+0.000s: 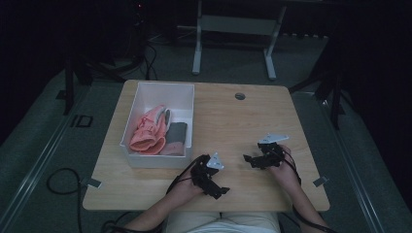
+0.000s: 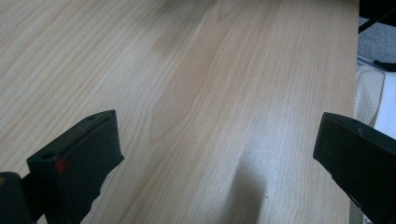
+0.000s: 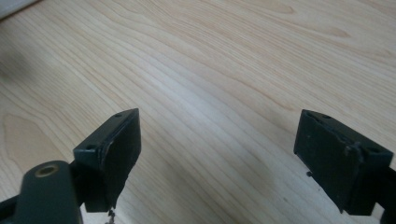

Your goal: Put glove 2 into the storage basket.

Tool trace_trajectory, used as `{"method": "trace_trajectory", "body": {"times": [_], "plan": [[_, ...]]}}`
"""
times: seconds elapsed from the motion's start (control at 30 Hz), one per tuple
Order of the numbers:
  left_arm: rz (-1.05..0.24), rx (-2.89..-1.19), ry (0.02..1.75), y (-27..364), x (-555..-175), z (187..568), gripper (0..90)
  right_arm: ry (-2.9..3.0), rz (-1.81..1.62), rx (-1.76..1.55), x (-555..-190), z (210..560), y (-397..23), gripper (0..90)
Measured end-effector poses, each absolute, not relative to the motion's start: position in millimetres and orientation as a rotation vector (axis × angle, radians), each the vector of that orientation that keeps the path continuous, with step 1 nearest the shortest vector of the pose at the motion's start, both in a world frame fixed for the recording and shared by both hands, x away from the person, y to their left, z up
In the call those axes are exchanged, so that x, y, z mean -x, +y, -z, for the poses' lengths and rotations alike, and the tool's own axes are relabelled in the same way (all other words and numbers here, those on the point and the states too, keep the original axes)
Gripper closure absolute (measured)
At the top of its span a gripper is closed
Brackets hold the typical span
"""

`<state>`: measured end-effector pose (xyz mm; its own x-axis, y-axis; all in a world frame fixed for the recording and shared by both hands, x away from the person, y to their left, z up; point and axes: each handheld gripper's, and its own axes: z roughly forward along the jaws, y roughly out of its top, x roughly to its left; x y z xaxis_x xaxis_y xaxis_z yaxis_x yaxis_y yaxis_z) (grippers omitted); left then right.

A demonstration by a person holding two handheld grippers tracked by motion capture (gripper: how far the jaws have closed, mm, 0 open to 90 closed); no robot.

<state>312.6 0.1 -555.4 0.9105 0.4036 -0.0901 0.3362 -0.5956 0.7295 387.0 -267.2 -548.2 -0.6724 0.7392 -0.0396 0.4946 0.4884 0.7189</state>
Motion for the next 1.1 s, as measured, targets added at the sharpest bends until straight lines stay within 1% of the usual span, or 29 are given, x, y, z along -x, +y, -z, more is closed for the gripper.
{"method": "trace_trajectory", "body": {"times": [0.67, 1.0, 1.1], "plan": [[-0.113, -2.233, 0.523, 9.4, -303.6, 564.6, 0.5, 2.336, -1.015, -1.09, -376.1, 559.8, -296.5, 14.4], [-0.142, -2.233, 0.518, 13.3, -300.1, 567.6, 0.5, 2.307, -1.035, -1.102, -371.5, 563.6, -307.3, 14.3], [-0.168, -2.245, 0.513, 13.0, -298.5, 568.1, 0.5, 2.294, -1.054, -1.104, -370.2, 564.7, -309.3, 14.3]]}}
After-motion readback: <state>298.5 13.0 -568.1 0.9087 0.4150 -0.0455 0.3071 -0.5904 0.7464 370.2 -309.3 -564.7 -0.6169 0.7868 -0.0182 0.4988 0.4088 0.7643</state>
